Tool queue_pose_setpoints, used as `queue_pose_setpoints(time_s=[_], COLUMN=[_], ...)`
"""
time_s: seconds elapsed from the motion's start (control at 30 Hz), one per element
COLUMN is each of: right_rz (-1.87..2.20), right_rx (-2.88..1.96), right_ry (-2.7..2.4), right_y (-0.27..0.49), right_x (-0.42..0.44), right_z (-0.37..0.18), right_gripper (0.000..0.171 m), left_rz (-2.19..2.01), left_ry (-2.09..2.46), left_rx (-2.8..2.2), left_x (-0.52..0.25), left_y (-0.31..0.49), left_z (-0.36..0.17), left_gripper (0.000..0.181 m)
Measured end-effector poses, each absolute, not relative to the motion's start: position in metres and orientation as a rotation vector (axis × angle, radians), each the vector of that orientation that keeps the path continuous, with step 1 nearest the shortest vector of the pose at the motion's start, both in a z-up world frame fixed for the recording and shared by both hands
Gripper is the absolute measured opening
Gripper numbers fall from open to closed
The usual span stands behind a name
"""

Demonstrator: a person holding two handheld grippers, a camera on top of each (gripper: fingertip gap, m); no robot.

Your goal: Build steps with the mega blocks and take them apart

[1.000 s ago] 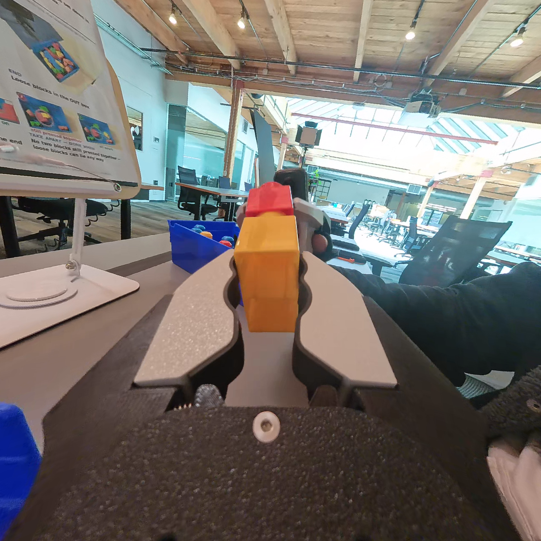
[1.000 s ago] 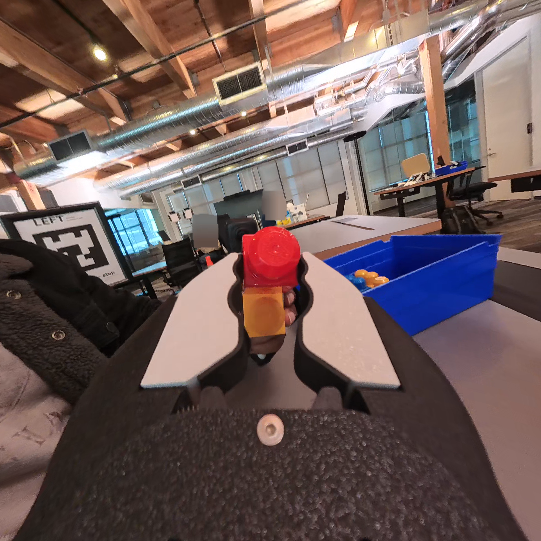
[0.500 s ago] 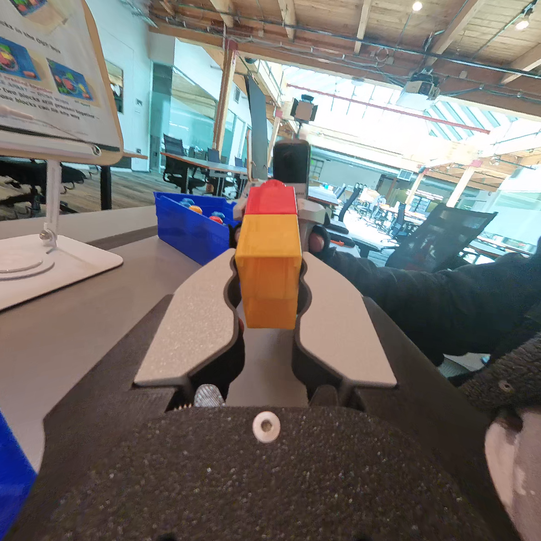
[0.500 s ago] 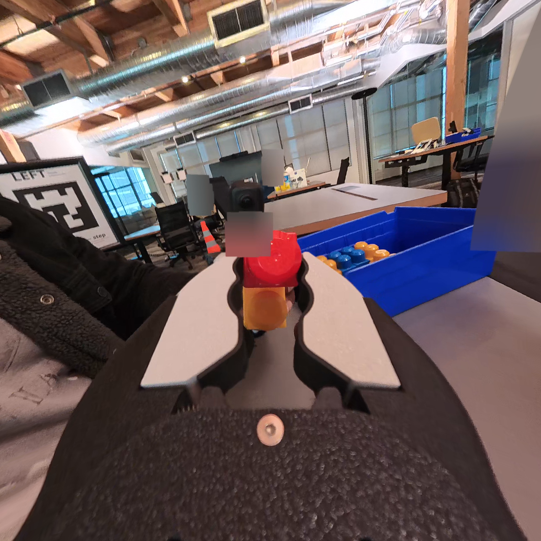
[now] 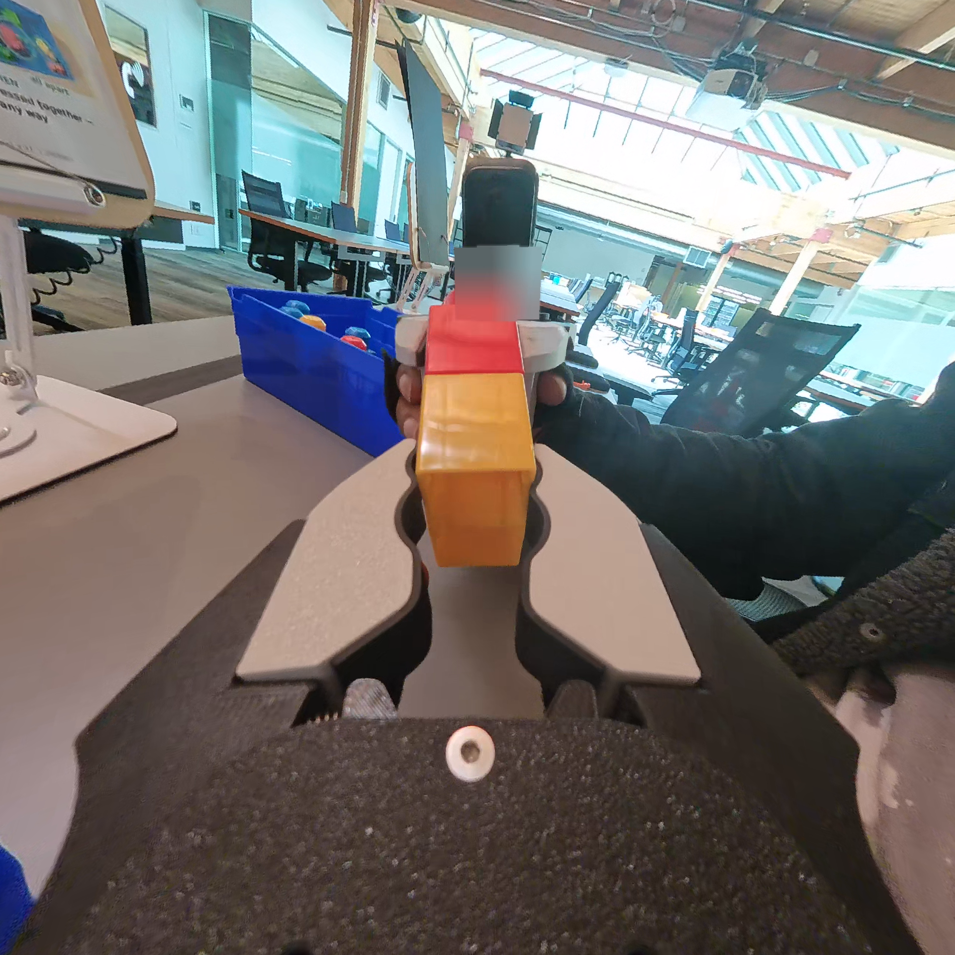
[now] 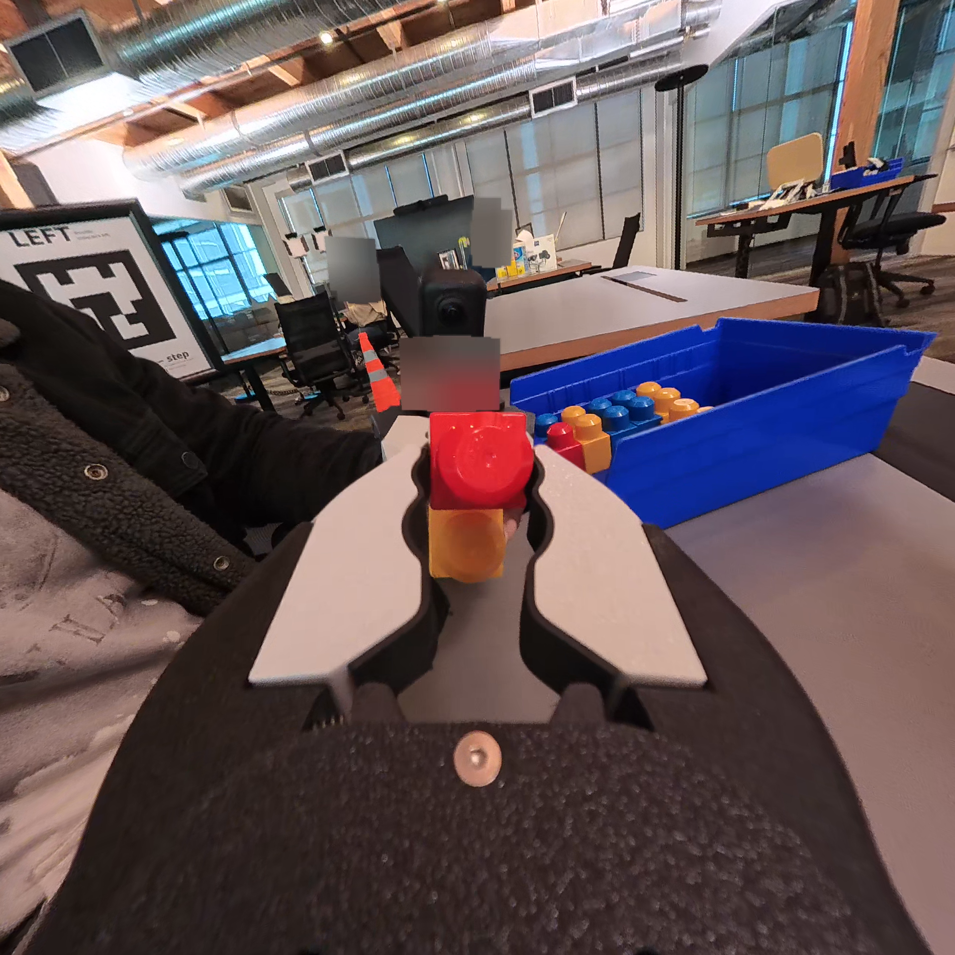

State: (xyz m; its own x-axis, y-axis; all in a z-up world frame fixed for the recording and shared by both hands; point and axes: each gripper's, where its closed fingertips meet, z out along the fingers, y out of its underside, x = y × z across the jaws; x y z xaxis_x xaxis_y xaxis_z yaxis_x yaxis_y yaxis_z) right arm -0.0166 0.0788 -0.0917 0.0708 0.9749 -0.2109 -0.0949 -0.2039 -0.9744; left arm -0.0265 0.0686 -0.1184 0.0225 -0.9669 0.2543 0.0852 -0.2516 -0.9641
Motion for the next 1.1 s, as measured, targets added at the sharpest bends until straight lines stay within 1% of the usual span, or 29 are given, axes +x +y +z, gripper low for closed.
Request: queue_pose_setpoints(time_s=[0.1, 0.23, 0.43, 0.57, 0.73, 0.83, 0.97, 1.07, 1.1], right_rz=[1.273, 1.226, 1.233, 1.233, 1.107, 1.003, 0.797, 0.61, 0.547], right_rx=[-1.362, -1.398, -1.436, -1.445, -1.474, -1.495, -1.579, -1.667, -1.7], right_ry=[-1.028, -1.065, -1.147, -1.189, -1.243, -1.223, -1.204, -1.202, -1.2], right_y=[0.078, 0.077, 0.068, 0.063, 0.059, 0.065, 0.079, 0.091, 0.094], right_x=[-0.014, -0.003, -0.001, 0.0, 0.005, 0.026, 0.071, 0.11, 0.124], right_z=[-0.092, -0.092, -0.102, -0.101, -0.092, -0.075, -0.048, -0.026, -0.019], right_gripper=[0.036, 0.042, 0.033, 0.032, 0.032, 0.032, 0.032, 0.032, 0.032], left_rz=[-1.397, -1.398, -1.366, -1.368, -1.325, -1.275, -1.178, -1.077, -1.042], left_ry=[0.996, 1.015, 1.087, 1.117, 1.112, 1.071, 0.998, 0.936, 0.906], left_rx=[-1.327, -1.316, -1.333, -1.323, -1.276, -1.284, -1.296, -1.289, -1.285], left_x=[-0.028, -0.029, -0.026, -0.023, -0.021, -0.025, -0.031, -0.037, -0.04], left_y=[0.068, 0.066, 0.061, 0.057, 0.056, 0.065, 0.08, 0.091, 0.094], left_z=[-0.115, -0.115, -0.124, -0.126, -0.124, -0.122, -0.12, -0.115, -0.113], left_gripper=[0.036, 0.036, 0.036, 0.037, 0.037, 0.038, 0.028, 0.011, 0.002])
